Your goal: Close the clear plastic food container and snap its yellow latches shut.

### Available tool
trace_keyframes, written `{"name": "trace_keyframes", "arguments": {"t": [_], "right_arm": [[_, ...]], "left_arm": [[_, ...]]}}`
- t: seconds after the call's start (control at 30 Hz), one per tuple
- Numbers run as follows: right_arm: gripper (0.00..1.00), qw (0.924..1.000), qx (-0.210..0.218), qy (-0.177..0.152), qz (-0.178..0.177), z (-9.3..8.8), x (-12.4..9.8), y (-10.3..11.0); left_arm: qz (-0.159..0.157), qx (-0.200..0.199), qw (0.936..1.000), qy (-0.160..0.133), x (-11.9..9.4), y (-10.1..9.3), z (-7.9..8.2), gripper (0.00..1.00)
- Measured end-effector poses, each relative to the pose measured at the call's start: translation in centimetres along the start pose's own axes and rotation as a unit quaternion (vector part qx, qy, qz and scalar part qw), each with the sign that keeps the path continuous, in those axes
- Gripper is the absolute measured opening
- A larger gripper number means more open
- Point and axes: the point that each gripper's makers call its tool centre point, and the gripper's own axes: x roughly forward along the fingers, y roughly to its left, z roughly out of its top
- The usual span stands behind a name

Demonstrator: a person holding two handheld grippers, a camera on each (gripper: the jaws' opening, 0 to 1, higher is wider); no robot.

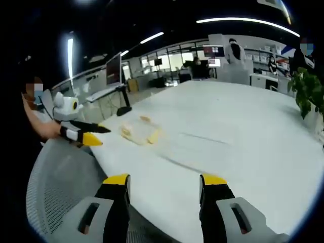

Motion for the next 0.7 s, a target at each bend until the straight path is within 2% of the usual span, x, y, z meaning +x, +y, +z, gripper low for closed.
{"name": "trace_keyframes", "arguments": {"t": [0.5, 0.63, 0.7], "right_arm": [[0.54, 1.0, -0.004, 0.006, 0.003, -0.08, 0.09, 0.19], [0.54, 0.9998, -0.014, 0.004, 0.01, 0.17, 0.11, 0.68], [0.54, 0.9997, -0.019, 0.004, 0.014, 0.15, 0.16, 0.86]], "left_arm": [[-0.003, -0.004, 1.0, 0.006, 0.0, -0.01, -0.02, 0.67], [0.003, -0.004, 1.0, -0.007, -0.2, 0.18, 0.66, 0.67], [0.003, -0.001, 1.0, -0.004, -0.17, 0.23, 0.55, 0.67]]}}
